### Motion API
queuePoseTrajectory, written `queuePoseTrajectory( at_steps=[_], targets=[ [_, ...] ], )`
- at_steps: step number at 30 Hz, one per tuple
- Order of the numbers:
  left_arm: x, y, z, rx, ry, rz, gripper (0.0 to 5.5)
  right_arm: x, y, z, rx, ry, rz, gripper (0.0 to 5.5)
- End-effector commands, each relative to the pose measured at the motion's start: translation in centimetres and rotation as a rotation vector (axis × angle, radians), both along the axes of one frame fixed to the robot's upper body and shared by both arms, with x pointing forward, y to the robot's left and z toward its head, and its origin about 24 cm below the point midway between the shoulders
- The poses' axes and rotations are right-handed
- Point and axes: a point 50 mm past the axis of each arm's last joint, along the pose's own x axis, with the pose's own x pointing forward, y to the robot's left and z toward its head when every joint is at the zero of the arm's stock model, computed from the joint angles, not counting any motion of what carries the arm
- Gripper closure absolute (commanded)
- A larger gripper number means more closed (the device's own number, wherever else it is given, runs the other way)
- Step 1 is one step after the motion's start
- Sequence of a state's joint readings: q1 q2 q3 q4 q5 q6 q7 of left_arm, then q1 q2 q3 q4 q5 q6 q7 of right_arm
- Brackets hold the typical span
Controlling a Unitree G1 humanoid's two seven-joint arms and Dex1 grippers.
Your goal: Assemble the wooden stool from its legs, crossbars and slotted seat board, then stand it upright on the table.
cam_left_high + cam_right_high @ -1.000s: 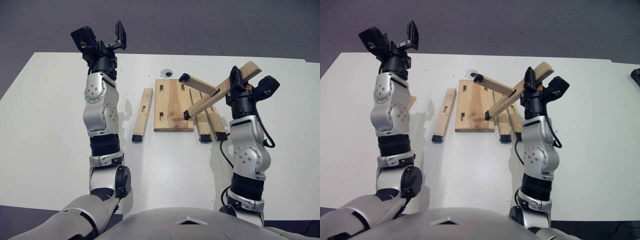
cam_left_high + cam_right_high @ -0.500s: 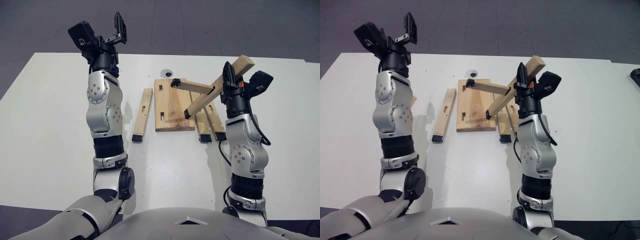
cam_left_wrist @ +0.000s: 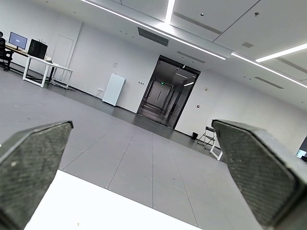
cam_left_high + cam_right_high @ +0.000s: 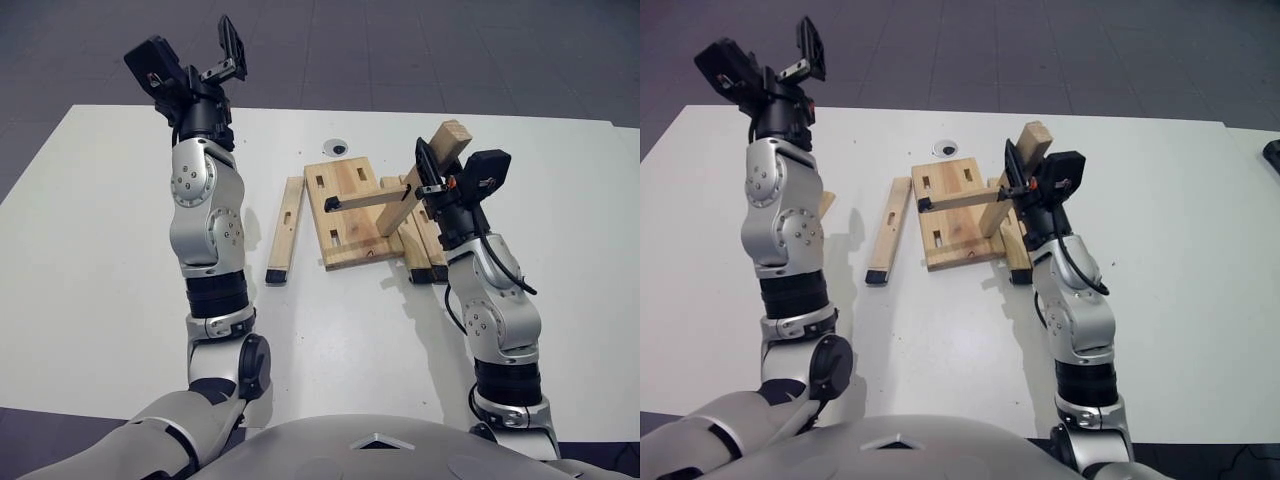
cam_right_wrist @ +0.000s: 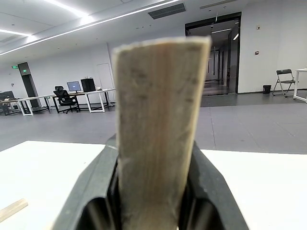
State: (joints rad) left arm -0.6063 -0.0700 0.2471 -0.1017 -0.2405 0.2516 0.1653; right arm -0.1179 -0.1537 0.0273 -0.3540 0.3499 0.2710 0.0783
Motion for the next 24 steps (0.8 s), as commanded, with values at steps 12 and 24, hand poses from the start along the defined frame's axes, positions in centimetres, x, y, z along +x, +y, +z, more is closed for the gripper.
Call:
queuePoseTrajectory(
  at_steps=[12,24],
  targets=[
    [0.2,-1.1,-0.4,-0.012,0.023,-0.032,0.10,1.0,-2.2,-1.7,0.093,0.171,-0.054,4.10],
    [0.4,-2.6,-0.6,-0.006,0.015,-0.080,0.10,1.8,-1.9,3.1,0.204,-0.012,-0.028,2.43]
  ],
)
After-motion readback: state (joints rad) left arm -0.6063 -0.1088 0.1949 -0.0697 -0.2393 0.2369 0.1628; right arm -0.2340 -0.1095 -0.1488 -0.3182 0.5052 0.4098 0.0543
